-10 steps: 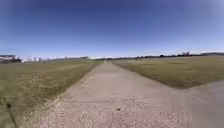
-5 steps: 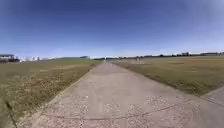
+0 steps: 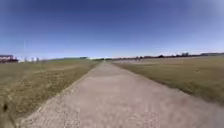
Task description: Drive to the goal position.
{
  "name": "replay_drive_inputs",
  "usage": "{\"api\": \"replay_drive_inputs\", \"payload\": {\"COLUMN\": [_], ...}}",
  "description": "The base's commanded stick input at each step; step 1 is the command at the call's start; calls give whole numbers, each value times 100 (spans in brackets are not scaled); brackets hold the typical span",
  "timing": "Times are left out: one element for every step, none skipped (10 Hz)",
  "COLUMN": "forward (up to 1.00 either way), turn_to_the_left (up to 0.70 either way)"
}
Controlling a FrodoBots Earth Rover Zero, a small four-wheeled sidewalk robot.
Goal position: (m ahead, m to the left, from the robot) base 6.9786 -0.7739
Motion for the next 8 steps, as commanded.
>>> {"api": "replay_drive_inputs", "payload": {"forward": [100, 100, 100, 100, 100, 100, 100, 100], "turn_to_the_left": [0, 0, 0, 0, 0, 0, 0, 0]}}
